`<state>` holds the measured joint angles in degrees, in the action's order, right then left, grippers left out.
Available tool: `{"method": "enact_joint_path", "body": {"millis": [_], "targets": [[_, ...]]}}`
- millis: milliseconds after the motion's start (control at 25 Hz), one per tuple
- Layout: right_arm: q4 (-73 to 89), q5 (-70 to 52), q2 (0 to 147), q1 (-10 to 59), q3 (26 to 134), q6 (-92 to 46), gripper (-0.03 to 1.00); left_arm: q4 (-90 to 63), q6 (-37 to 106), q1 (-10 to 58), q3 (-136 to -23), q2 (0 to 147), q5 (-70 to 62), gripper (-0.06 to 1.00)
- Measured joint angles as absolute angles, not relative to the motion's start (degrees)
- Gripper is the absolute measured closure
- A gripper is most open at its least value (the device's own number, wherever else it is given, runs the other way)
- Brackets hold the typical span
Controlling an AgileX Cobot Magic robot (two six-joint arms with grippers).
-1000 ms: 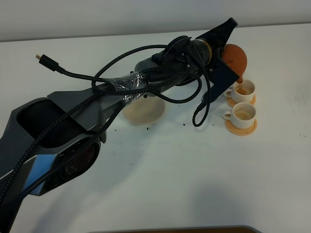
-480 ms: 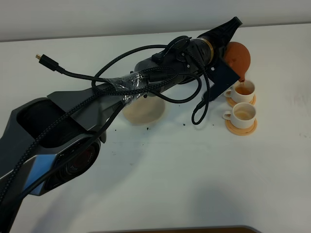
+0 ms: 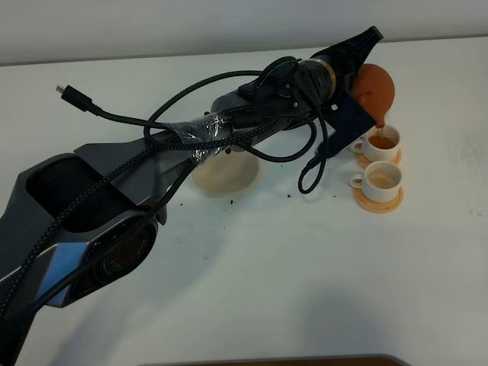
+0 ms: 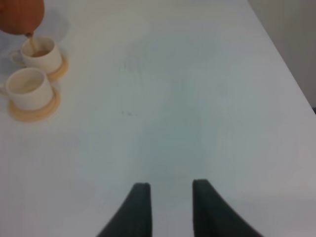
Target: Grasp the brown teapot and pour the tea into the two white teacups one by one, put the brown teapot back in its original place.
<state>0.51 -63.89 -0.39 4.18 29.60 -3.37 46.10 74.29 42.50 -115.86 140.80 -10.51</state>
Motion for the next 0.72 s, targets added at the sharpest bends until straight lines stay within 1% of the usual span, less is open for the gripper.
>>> {"method": "enact_joint_path", "body": {"millis": [720], "targets": [[0.51,-63.89,-0.39,4.18,29.6,-3.37,0.73,47.93,74.35,42.36,-115.86,140.8,-8.41,0.8]]}}
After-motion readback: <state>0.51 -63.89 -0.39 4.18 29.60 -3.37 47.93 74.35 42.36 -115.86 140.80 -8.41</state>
